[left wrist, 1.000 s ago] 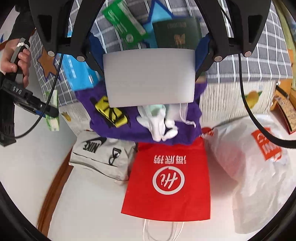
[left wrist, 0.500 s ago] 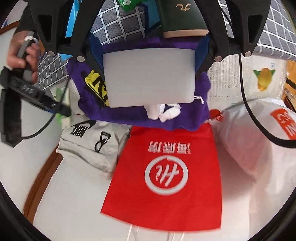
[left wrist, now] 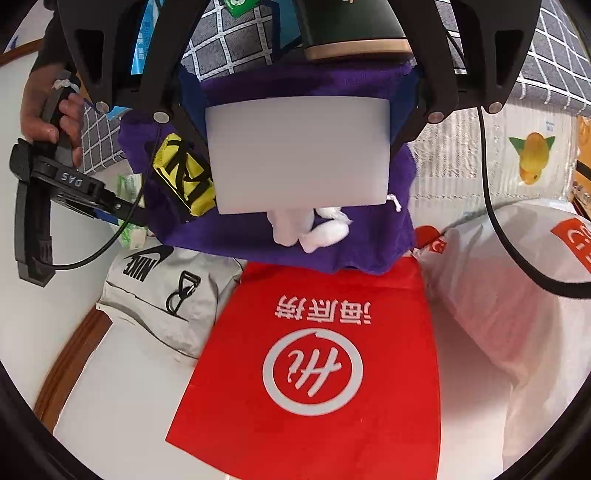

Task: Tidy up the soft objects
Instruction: 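Carry the sponge and green packet with both grippers over the purple towel, then open the left gripper to drop the sponge while the right gripper releases the packet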

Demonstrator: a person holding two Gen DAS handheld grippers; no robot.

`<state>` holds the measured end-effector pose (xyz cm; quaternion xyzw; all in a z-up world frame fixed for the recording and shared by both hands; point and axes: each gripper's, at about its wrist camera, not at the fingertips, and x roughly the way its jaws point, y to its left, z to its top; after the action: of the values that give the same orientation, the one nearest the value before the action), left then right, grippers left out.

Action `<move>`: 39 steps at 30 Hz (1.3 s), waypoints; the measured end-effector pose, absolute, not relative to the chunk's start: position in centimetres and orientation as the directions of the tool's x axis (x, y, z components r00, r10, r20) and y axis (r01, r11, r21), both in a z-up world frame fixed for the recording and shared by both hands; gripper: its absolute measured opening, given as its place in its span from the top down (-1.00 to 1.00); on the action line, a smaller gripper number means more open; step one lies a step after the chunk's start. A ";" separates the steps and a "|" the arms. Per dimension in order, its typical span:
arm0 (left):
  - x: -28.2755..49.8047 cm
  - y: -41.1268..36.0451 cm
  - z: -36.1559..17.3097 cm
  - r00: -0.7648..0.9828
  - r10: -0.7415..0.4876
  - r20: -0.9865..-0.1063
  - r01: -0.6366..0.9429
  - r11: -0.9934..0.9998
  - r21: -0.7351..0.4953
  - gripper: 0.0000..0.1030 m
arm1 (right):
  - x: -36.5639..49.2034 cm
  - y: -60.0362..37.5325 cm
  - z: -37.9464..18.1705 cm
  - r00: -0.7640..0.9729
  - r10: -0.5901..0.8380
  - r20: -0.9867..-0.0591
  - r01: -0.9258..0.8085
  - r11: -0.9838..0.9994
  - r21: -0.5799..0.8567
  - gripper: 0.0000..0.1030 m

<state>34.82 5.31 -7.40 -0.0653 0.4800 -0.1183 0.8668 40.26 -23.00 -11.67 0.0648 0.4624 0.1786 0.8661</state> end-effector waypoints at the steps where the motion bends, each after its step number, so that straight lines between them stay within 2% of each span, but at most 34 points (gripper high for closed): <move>1: 34.9 5.3 -7.5 0.507 -0.271 -0.818 0.144 0.962 -0.230 -0.56 | 40.5 -23.0 -11.9 0.505 0.365 -0.782 -0.247 0.929 0.274 -0.18; 10: 35.6 4.1 -10.1 0.431 -0.280 -0.858 0.167 0.959 -0.229 -0.56 | 42.1 -22.7 -15.1 0.445 0.340 -0.828 -0.211 0.939 0.272 -0.18; 19: 36.3 2.8 -12.7 0.398 -0.194 -0.897 0.151 0.978 -0.145 -0.56 | 42.6 -22.0 -17.0 0.416 0.327 -0.849 -0.204 0.943 0.263 -0.19; 30: 36.9 3.1 -13.1 0.385 -0.187 -0.904 0.134 0.980 -0.145 -0.56 | 43.0 -21.9 -18.1 0.380 0.325 -0.866 -0.199 0.943 0.266 -0.24; 35: 37.0 2.8 -12.9 0.367 -0.202 -0.908 0.139 0.977 -0.161 -0.63 | 42.9 -22.2 -17.7 0.390 0.321 -0.863 -0.203 0.944 0.260 -0.35; 39: 36.8 2.8 -12.4 0.362 -0.199 -0.911 0.142 0.977 -0.157 -0.65 | 42.6 -22.3 -17.0 0.403 0.311 -0.861 -0.194 0.948 0.252 -0.35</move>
<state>36.84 2.77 -12.43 -0.0256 0.5554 -0.1035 0.8247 42.62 -22.32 -16.96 0.0561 0.5251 0.1511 0.8357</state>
